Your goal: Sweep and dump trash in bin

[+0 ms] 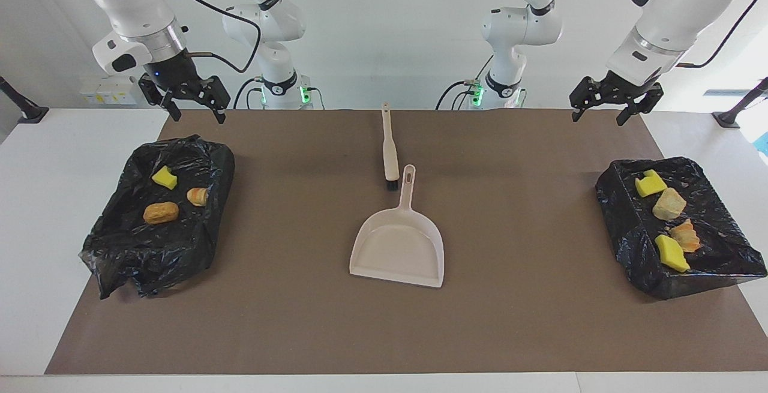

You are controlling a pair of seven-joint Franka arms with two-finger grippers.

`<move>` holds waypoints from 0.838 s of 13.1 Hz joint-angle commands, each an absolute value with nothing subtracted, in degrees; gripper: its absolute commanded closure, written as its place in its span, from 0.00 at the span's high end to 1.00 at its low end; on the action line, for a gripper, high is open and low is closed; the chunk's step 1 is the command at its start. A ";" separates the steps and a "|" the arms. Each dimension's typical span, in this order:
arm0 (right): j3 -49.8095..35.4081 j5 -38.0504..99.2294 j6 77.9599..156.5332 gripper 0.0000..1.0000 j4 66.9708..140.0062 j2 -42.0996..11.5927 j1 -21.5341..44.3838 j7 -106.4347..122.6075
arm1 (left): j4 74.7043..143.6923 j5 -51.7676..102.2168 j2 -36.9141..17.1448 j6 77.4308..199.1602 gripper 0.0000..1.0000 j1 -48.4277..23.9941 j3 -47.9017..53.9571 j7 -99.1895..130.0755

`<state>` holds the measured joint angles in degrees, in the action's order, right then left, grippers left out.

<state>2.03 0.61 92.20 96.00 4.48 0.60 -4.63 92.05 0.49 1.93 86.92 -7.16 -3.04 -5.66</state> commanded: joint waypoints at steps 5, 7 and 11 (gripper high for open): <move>2.02 1.49 91.41 1.00 95.71 4.75 0.18 -3.43 | 90.09 0.09 0.00 87.45 1.00 -6.59 -2.55 -6.42; 1.93 1.49 91.41 1.00 95.80 4.83 0.18 -3.43 | 90.35 0.09 0.17 87.36 1.00 -6.59 -2.55 -6.50; 2.02 1.49 91.41 1.00 95.80 4.83 0.18 -3.43 | 90.53 0.09 0.26 87.19 1.00 -6.50 -2.55 -6.42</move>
